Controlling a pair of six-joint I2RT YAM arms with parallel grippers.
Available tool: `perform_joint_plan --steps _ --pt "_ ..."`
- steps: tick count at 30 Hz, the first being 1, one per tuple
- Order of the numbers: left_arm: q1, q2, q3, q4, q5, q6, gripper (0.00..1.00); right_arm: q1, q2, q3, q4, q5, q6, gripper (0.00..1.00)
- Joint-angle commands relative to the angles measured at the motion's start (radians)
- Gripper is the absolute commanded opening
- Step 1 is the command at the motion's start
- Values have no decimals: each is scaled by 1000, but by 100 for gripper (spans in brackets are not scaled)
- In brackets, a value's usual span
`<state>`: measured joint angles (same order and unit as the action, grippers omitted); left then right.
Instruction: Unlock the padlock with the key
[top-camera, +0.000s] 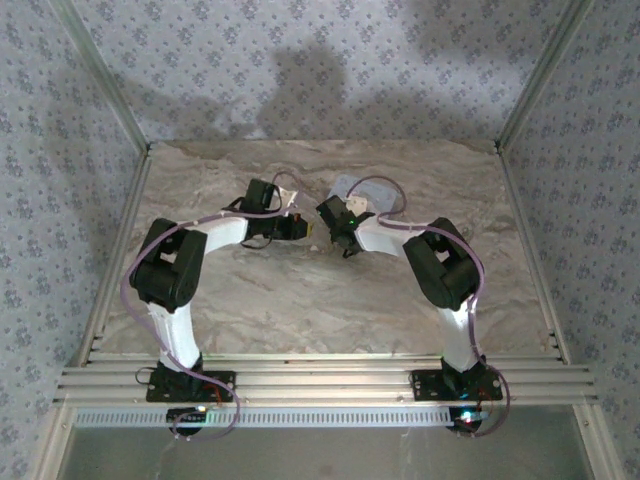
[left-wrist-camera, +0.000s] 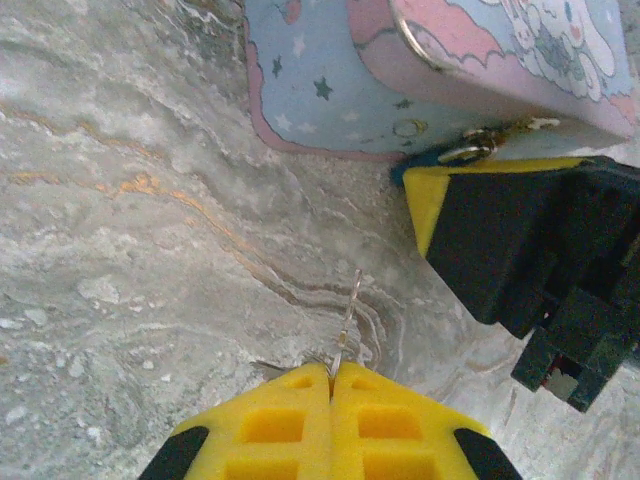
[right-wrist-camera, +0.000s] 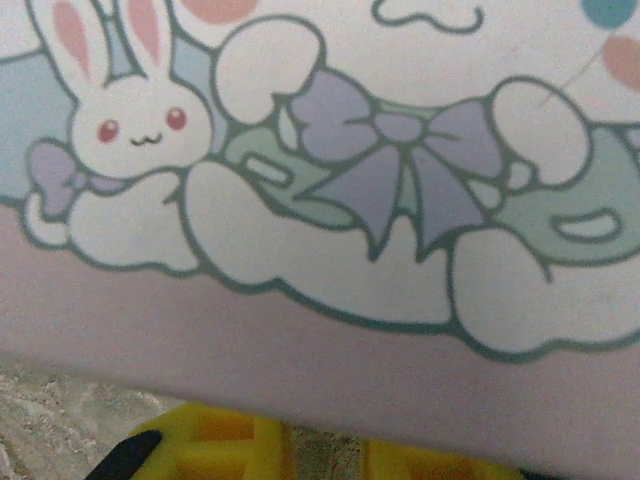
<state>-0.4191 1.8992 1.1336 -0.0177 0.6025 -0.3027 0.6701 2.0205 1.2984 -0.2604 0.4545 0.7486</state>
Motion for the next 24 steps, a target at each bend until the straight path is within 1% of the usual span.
perform_joint_plan --steps 1,3,5,6,12,14,16,18,19,21,23,24 --pt "-2 -60 -19 11 51 34 0 9 -72 -17 -22 -30 -65 0" --pt "-13 -88 -49 -3 49 65 0 14 -106 -35 -31 -82 -106 0" --pt "-25 -116 -88 -7 35 84 0 20 -138 -52 -45 -123 -113 0" --pt "-29 -132 -110 -4 34 88 0 22 -156 -61 -56 -145 -153 0" --pt "-37 -229 -257 52 62 90 0 15 -250 -97 -116 -258 -153 0" --pt "-39 -261 -293 61 67 94 0 15 -289 -149 -126 -273 -148 0" --pt "-42 -290 -322 69 60 97 0 15 -328 -183 -146 -262 -136 0" --pt "-42 -308 -330 67 10 77 0 6 -365 -214 -173 -243 -129 0" --pt "-40 -310 -321 56 -15 68 0 -4 -379 -220 -183 -232 -117 3" --pt "-28 -292 -271 22 -54 45 0 -48 -413 -228 -197 -235 -73 20" --pt "-13 -256 -202 -4 -68 22 0 -100 -449 -237 -186 -260 -52 37" --pt "-5 -231 -159 -20 -79 11 0 -126 -466 -237 -180 -274 -48 43"
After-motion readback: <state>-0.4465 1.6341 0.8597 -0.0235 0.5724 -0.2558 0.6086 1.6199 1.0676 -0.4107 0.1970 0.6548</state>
